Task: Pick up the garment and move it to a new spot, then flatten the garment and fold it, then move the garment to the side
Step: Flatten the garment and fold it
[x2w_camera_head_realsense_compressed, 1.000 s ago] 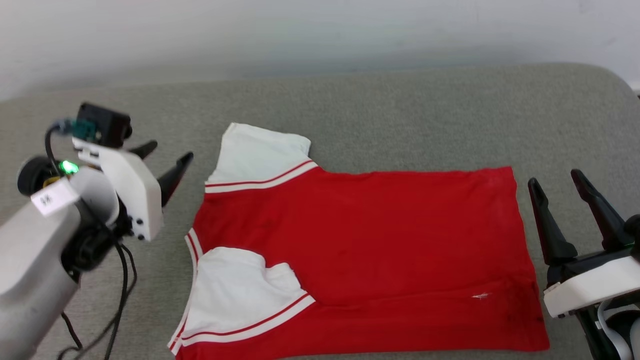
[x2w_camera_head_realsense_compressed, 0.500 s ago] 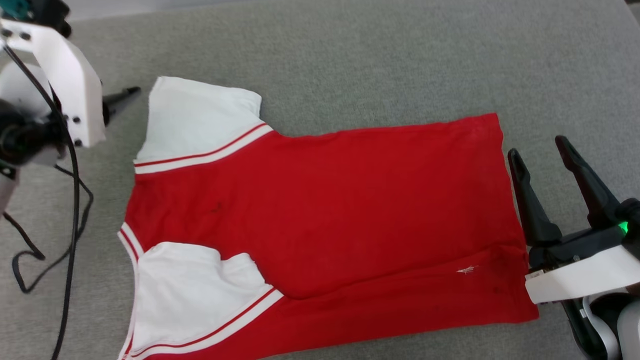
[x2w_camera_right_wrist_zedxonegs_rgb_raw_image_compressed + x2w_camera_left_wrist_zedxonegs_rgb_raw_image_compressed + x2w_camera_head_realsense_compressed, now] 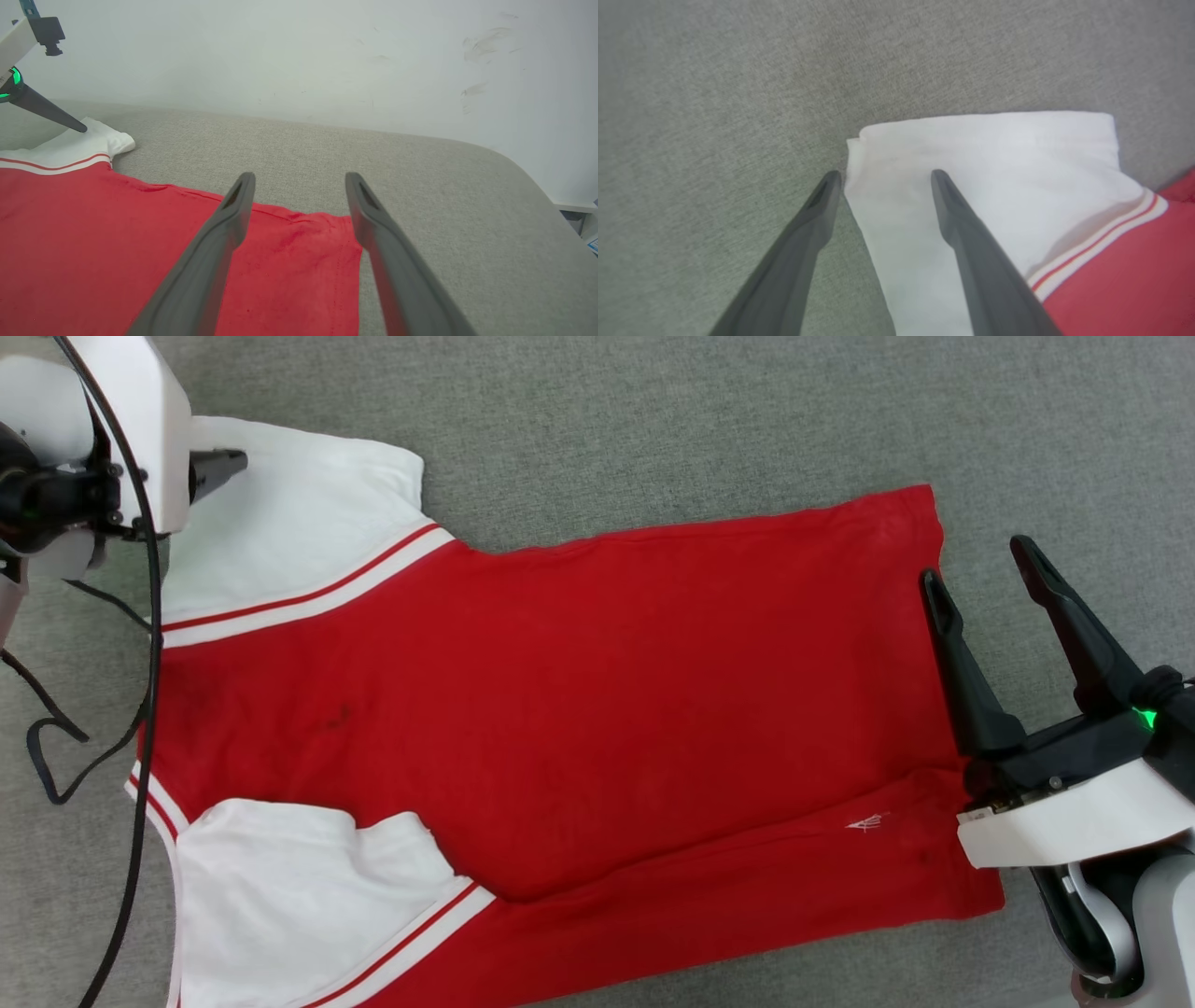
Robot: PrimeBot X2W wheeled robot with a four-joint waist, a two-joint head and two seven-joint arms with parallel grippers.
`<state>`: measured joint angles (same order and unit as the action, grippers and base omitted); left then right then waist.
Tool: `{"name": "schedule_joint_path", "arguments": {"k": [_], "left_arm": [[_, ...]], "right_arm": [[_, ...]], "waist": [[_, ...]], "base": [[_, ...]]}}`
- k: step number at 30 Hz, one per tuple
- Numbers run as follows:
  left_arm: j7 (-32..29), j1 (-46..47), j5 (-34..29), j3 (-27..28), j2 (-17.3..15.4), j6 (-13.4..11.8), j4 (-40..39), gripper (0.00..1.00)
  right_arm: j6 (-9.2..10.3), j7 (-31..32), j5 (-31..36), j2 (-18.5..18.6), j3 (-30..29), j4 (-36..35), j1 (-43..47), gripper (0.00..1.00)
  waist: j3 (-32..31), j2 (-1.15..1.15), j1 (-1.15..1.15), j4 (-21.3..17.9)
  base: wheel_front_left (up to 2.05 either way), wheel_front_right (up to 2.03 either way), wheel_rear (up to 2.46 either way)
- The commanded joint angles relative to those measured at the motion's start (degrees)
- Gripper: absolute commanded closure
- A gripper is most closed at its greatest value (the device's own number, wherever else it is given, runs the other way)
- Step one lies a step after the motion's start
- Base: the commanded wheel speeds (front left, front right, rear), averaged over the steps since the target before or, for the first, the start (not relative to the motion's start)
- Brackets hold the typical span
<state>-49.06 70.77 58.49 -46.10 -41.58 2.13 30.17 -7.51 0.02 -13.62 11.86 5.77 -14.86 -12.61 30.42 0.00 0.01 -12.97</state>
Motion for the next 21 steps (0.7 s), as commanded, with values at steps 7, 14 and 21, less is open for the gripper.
{"name": "schedule_joint_path", "arguments": {"k": [7,14,21], "left_arm": [[-1.74,-1.42,-2.11,-3.62,0.08,1.72,3.33,0.0],[1.46,-1.45,-4.36,-4.7,0.1,2.74,4.75,1.0],[7.75,-1.31,-5.0,-4.46,1.75,3.92,2.86,1.0]], "right_arm": [[0.06,-0.93,-0.59,0.01,0.31,1.06,-1.64,0.0],[0.06,-0.9,-1.16,0.72,-0.8,1.9,-2.44,0.0],[0.06,2.23,-0.65,4.91,-2.48,1.5,-4.91,0.0]], "waist": [[0.95,0.0,-0.01,-0.97],[-0.01,0.0,-0.01,-0.58],[-3.57,0.0,-0.01,1.57]], "base": [[0.0,0.0,0.0],[0.0,0.0,0.0],[0.0,0.0,0.0]]}}
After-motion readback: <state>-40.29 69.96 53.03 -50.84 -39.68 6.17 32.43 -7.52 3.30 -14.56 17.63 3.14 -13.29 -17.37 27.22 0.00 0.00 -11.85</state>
